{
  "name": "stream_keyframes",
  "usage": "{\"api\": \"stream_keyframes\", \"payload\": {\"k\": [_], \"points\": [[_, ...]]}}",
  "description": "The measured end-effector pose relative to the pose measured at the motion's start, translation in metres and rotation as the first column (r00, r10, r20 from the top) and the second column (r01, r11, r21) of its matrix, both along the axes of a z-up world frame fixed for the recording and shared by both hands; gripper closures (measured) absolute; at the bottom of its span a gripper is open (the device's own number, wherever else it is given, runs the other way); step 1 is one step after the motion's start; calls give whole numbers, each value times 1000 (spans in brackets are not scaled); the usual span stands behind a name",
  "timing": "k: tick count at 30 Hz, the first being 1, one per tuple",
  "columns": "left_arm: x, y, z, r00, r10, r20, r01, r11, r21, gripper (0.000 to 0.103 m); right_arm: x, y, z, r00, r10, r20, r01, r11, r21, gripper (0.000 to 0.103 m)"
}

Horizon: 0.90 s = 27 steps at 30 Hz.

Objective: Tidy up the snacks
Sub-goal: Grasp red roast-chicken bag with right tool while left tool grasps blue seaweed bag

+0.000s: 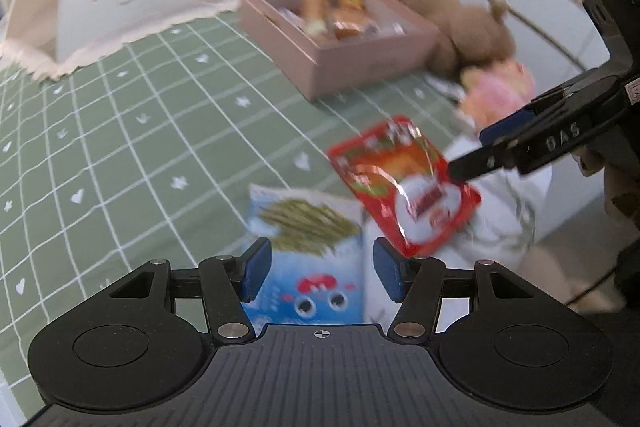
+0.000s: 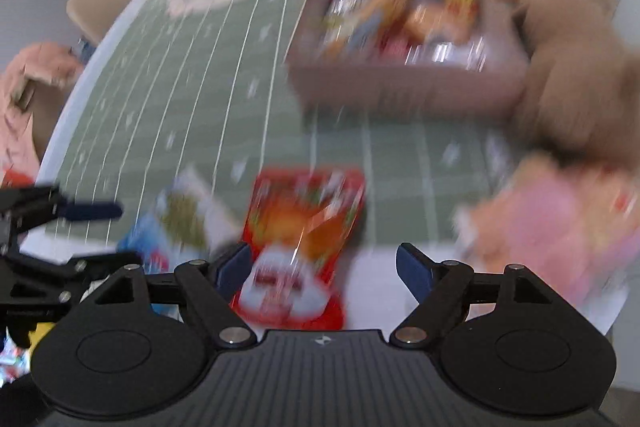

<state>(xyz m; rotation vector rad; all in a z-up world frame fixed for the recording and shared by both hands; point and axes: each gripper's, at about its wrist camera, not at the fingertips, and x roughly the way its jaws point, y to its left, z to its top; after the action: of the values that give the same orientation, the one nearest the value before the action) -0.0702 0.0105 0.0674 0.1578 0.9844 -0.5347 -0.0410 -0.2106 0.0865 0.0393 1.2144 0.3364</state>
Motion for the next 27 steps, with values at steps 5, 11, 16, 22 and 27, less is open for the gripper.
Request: {"api": "stream_keyframes", "payload": {"k": [5, 11, 16, 22, 27], "points": [[-12, -17, -23, 998, -61, 21, 58, 987, 147, 41, -16, 17, -14, 999, -22, 24, 24, 997, -67, 22], [5, -1, -31, 996, 18, 86, -37, 971, 236, 37, -19, 26, -9, 996, -29, 82, 37, 995, -97, 18], [33, 28, -28, 984, 158, 77, -170, 967, 190, 41, -16, 34, -19, 996, -40, 81, 47, 994, -95, 17], [19, 16, -14, 996, 71, 58, -75, 994, 79, 43, -26, 41, -22, 991, -8, 132, 29, 987, -157, 17], [8, -17, -37, 995, -72, 75, 52, 970, 239, 40, -26, 33, -26, 991, -37, 128, 58, 984, -166, 17]]}}
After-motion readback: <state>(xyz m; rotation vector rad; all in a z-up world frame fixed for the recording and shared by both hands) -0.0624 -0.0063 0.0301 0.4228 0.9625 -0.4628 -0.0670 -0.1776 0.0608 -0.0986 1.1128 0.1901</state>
